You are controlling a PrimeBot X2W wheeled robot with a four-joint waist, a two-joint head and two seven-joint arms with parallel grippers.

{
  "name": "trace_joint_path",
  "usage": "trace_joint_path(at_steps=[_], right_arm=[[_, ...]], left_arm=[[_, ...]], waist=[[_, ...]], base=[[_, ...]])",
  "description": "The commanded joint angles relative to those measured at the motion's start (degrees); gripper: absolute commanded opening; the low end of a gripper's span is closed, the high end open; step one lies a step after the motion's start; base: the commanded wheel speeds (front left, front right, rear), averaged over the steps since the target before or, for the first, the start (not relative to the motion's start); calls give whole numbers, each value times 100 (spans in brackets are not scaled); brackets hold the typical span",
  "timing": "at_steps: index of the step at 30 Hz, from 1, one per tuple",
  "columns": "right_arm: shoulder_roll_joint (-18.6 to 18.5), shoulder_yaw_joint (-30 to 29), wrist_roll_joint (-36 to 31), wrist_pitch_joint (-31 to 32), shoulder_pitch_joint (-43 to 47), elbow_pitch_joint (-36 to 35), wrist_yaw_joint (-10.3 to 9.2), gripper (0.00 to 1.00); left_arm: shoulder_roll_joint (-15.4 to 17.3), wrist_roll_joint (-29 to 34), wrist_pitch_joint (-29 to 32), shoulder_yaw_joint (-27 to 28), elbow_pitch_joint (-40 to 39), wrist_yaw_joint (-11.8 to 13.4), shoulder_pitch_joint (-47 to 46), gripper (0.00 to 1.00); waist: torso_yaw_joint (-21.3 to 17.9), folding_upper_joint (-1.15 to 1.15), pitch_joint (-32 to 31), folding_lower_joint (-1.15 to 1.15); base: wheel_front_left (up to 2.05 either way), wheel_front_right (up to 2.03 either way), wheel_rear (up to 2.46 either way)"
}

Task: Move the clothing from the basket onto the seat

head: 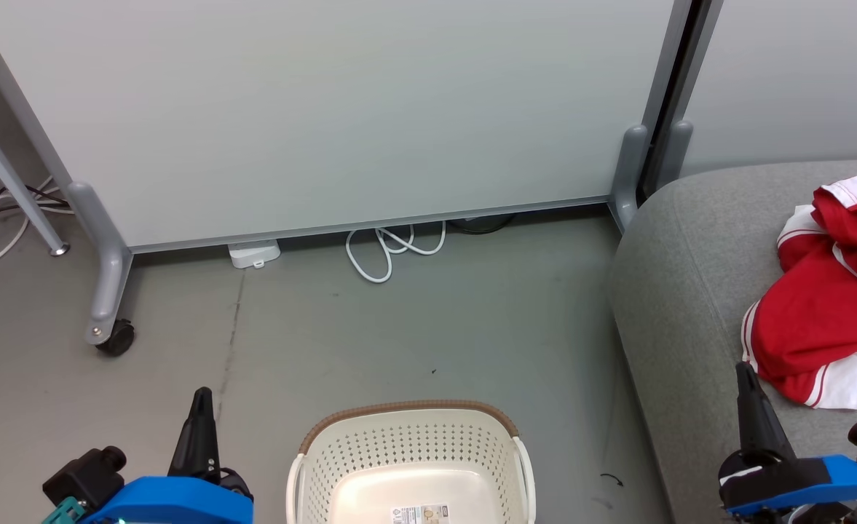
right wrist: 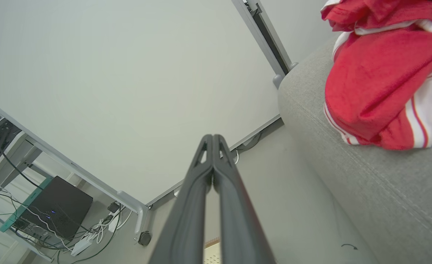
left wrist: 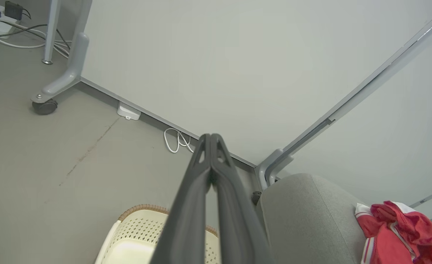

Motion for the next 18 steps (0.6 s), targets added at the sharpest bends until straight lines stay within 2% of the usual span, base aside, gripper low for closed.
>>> trace_joint_path(at_steps=[1,18], right_arm=[[-32,-13,232,52,-184,-86,2,0],[-37,-30,1455,365,-258,-81,2,0]], left_arm=[[13,-212,46,69,-110,-39,-202,0],[-15,-1411,359,256,-170,-58,-301,0]], waist=[[-1,0,2,-1],[-11,0,19,-1]], base=[[0,0,0],[0,0,0]])
